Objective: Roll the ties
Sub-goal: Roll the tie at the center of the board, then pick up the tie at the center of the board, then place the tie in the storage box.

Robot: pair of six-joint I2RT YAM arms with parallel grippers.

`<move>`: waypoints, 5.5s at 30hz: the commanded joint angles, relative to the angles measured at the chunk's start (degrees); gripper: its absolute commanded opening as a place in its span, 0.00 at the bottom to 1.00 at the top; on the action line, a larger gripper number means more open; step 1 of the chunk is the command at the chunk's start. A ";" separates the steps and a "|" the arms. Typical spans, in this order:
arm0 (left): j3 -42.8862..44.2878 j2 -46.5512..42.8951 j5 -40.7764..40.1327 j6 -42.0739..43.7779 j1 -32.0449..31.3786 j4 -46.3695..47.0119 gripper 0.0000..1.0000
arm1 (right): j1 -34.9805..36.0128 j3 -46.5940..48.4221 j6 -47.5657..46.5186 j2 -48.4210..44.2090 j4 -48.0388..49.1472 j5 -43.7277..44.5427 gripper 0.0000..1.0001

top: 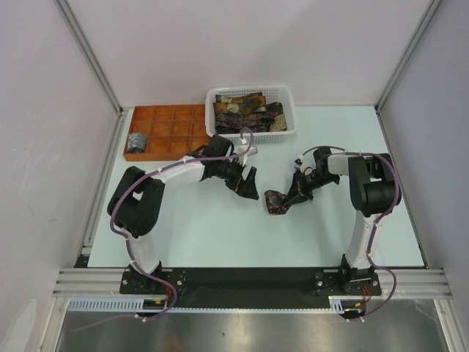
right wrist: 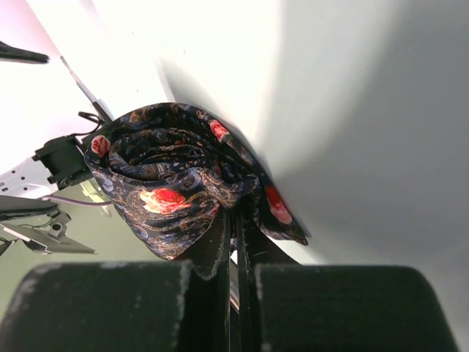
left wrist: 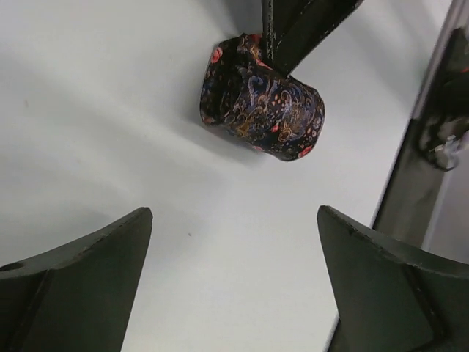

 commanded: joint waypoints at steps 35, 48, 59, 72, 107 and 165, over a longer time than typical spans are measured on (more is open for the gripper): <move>5.63 10.19 2.78 -31.66 -3.57 4.70 0.75 | 3.45 -1.52 1.52 5.01 1.56 15.65 0.00; 5.11 5.45 -6.11 -30.78 -2.87 -6.12 0.83 | 3.89 -0.82 1.96 5.89 2.08 14.51 0.00; 6.51 9.49 -2.42 -36.13 -4.27 -4.02 0.80 | 4.86 -1.08 2.05 5.89 3.31 12.57 0.00; 6.60 12.83 2.34 -39.48 -5.50 2.67 0.77 | 5.47 -1.96 3.02 5.63 4.90 11.08 0.00; 8.53 17.05 -4.25 -40.89 -6.21 4.17 0.08 | 7.32 -2.13 3.46 3.87 5.86 6.60 0.00; 64.61 20.03 -26.30 17.02 32.63 -50.60 0.00 | -0.85 10.17 0.82 2.46 0.42 4.57 1.00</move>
